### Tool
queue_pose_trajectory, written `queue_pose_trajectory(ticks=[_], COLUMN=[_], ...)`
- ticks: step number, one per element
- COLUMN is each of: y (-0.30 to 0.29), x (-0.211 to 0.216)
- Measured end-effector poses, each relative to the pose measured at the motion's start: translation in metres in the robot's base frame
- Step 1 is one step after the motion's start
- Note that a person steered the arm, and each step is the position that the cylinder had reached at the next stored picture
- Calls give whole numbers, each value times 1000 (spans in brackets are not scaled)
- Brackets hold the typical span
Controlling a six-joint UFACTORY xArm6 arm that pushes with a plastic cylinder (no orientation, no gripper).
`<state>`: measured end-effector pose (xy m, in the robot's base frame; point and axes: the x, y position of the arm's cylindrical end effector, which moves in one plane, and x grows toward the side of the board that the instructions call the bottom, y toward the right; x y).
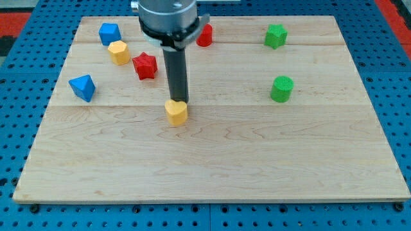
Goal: Slide the yellow heart towards the bottom center
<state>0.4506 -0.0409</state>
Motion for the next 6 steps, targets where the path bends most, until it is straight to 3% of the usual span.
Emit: queue_pose_trajectory(ticks=[1,2,4,5,6], y=[31,-30,-68,-105,-35], x=[43,28,-19,-8,35])
